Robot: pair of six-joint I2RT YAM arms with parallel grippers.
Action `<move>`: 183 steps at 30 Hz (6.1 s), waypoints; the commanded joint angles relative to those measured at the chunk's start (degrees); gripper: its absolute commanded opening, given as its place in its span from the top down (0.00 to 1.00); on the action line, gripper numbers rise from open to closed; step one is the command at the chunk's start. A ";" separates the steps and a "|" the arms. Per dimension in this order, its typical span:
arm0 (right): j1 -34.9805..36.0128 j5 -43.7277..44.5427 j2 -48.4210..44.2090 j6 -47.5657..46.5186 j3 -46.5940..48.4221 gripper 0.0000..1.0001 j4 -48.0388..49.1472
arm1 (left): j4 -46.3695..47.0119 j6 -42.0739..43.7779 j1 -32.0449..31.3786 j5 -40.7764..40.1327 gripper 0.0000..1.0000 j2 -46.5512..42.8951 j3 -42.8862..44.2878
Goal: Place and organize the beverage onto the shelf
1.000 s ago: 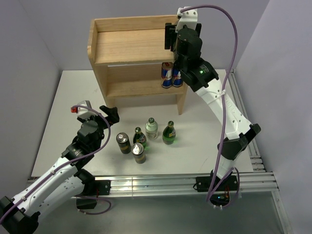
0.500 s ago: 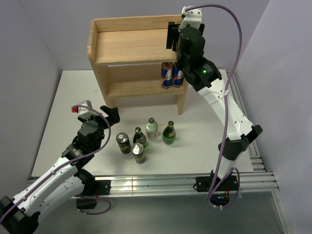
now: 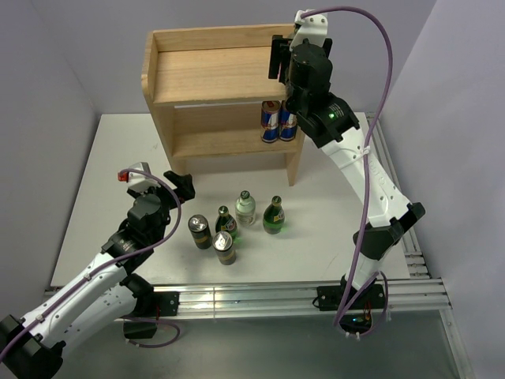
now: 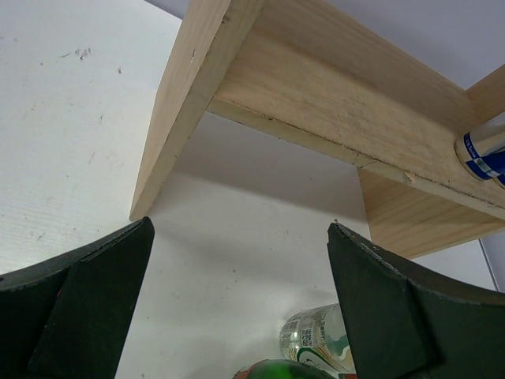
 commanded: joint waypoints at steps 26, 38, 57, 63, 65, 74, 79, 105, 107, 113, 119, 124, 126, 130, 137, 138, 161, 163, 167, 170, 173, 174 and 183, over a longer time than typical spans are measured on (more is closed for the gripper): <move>-0.31 2.63 3.74 -0.19 3.92 0.15 6.00 | 0.68 0.04 -0.29 0.14 0.00 -1.66 0.52; -0.31 4.57 4.62 -0.81 2.69 0.16 6.97 | 0.76 0.04 -0.20 0.05 0.01 -1.66 0.52; -0.31 4.22 -2.49 3.13 -7.14 0.14 6.70 | 0.68 0.12 -0.20 -0.04 0.01 -1.58 0.70; -0.31 1.67 -6.45 5.08 -11.98 0.13 4.95 | 0.59 0.21 -0.29 -0.13 0.01 -2.19 0.61; -0.31 -0.43 -7.15 4.91 -13.04 0.11 4.86 | 0.59 0.21 -0.20 -0.04 0.01 -2.19 0.70; -0.31 -5.45 -6.98 5.61 -12.95 0.00 1.43 | 0.15 0.21 -0.20 -0.30 0.01 -2.98 0.70; -0.31 -8.35 -7.33 6.05 -13.22 0.00 -0.41 | -0.03 0.21 -0.29 -0.39 0.01 -3.24 0.70; 8.55 -14.78 -32.46 19.05 -44.57 0.00 -1.04 | -0.38 0.48 -0.20 -1.62 0.01 -2.54 0.96; 11.63 -11.09 -35.89 21.16 -51.08 0.00 -0.86 | -0.47 0.39 -0.20 -1.45 0.01 -2.54 0.88; 20.69 -7.11 -42.92 31.70 -66.54 0.00 -3.14 | -0.11 0.39 -0.29 -1.01 0.01 -2.45 0.87; 23.77 -8.18 -46.18 41.81 -80.53 0.00 -1.83 | -0.29 0.48 -0.29 -0.92 0.01 -2.54 0.96; 24.83 -9.41 -46.10 45.06 -86.07 0.00 0.99 | -0.03 0.65 -0.29 -1.01 0.01 -2.28 0.87; 24.92 -9.76 -45.05 45.24 -87.39 0.00 2.13 | 0.06 0.56 -0.29 -1.01 0.01 -2.10 0.87; 25.01 -9.67 -42.32 45.51 -90.55 0.00 7.04 | 0.50 0.48 -0.20 -0.66 0.01 -1.31 0.87; 24.74 -6.69 -31.18 44.20 -91.89 0.00 15.84 | 0.59 0.65 -0.20 -0.83 0.01 -0.78 1.05; 24.74 -5.99 -29.93 43.67 -91.36 0.00 16.10 | 0.41 0.65 -0.29 -0.92 0.01 -0.87 0.96; 22.55 7.64 -17.80 43.49 -94.16 0.10 33.33 | 1.91 0.48 -0.20 -0.21 0.01 1.50 0.52; 22.55 8.43 -17.27 43.49 -94.51 0.21 34.21 | 1.99 0.39 -0.20 -0.30 0.01 1.67 0.44; 22.55 8.78 -16.39 43.23 -94.69 0.68 34.56 | 2.17 0.30 -0.29 -0.21 0.01 2.29 0.61; 22.46 8.79 -15.60 43.57 -94.16 0.82 33.69 | 2.26 0.30 -0.29 -0.04 0.01 2.47 0.61; 22.46 8.61 -15.94 43.92 -92.85 1.00 31.15 | 2.35 0.39 -0.20 -0.21 0.01 2.29 0.52; 22.55 8.52 -16.30 44.19 -92.50 1.00 30.18 | 2.17 0.39 -0.20 -0.21 0.01 2.20 0.61; 24.83 11.42 -29.56 41.83 -83.63 1.00 14.45 | 2.00 0.39 -0.20 -0.04 0.01 1.85 0.79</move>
